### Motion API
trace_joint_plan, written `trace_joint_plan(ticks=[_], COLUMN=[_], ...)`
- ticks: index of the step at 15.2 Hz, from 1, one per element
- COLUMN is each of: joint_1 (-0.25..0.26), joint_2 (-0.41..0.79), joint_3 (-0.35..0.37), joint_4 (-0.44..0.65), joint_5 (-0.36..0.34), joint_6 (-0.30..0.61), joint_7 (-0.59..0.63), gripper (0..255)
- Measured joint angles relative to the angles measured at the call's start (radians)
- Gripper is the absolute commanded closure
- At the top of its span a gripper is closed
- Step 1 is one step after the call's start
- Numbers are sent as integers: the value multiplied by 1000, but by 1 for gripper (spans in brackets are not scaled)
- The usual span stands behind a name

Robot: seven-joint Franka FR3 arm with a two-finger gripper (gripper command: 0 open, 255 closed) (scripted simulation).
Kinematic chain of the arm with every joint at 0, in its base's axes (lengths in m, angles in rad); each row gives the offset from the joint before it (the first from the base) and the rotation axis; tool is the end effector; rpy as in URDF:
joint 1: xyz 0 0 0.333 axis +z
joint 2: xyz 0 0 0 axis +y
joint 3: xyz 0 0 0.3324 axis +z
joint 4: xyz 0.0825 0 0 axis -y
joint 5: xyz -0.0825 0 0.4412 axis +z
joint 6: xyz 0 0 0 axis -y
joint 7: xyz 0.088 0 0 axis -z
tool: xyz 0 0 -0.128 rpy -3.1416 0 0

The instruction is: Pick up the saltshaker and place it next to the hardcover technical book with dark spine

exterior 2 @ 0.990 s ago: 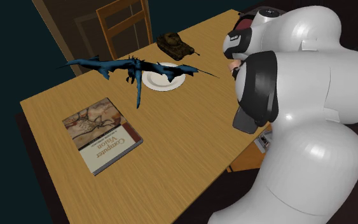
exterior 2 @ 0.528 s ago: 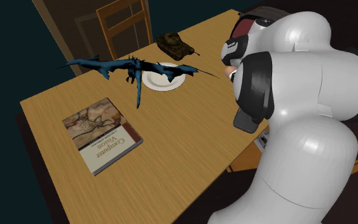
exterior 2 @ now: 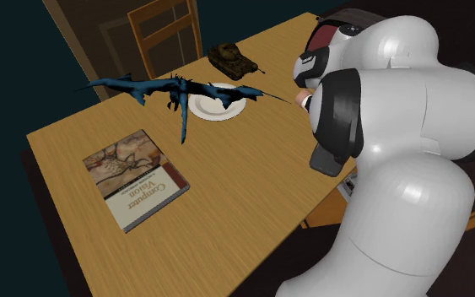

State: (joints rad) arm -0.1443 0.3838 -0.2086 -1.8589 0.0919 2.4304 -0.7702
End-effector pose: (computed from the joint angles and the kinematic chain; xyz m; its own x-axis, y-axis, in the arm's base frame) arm 0.6678 -0.2362 0.2963 0.9177 0.3727 0.1373 0.3545 -0.9245 0.1404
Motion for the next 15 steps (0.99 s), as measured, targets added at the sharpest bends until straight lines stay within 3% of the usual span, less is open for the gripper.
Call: trace_joint_plan(ticks=[15], joint_1=[13], joint_2=[-90], joint_3=[-12], joint_4=[3], joint_5=[-27], joint_6=[-90], joint_7=[17], gripper=[0])
